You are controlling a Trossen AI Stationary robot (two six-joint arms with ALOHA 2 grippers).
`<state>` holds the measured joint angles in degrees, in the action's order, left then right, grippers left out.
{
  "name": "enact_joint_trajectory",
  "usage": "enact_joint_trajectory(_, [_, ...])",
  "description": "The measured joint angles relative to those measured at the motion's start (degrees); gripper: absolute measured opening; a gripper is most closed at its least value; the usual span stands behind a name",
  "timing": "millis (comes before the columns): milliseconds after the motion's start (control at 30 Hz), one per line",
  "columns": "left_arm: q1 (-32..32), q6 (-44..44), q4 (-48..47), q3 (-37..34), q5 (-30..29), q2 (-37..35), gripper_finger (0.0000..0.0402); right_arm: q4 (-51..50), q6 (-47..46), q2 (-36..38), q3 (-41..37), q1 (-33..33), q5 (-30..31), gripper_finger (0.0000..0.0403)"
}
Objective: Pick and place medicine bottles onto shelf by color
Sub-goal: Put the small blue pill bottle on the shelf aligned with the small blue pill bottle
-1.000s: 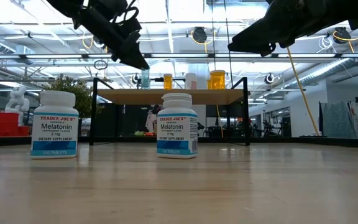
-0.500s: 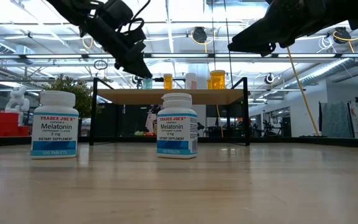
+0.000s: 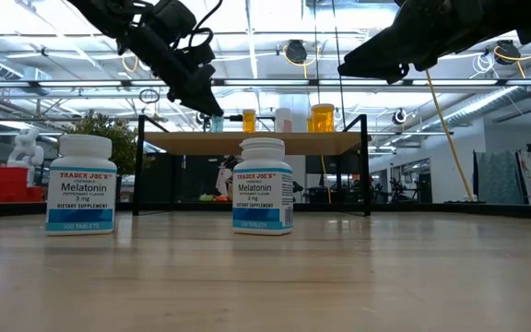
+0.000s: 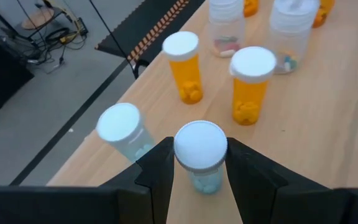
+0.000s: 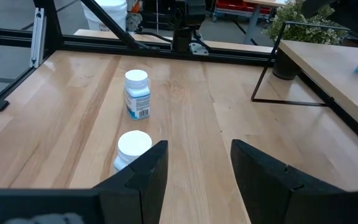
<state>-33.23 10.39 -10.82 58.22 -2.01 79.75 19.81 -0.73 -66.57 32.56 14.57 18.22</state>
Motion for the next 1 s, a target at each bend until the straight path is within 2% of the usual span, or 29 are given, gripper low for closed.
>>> enact_joint_trajectory(867, [-0.5,-0.4,-1.2,0.0,-0.1,-0.1,0.0141,0.0,-0.1,0.0,0.0,0.0,-0.1,0.0169])
enact_joint_trajectory(1000, [-0.5,-0.4,-1.4,0.0,0.0,-0.1,0.0154,0.0,-0.1,0.0,0.0,0.0,-0.1,0.0169])
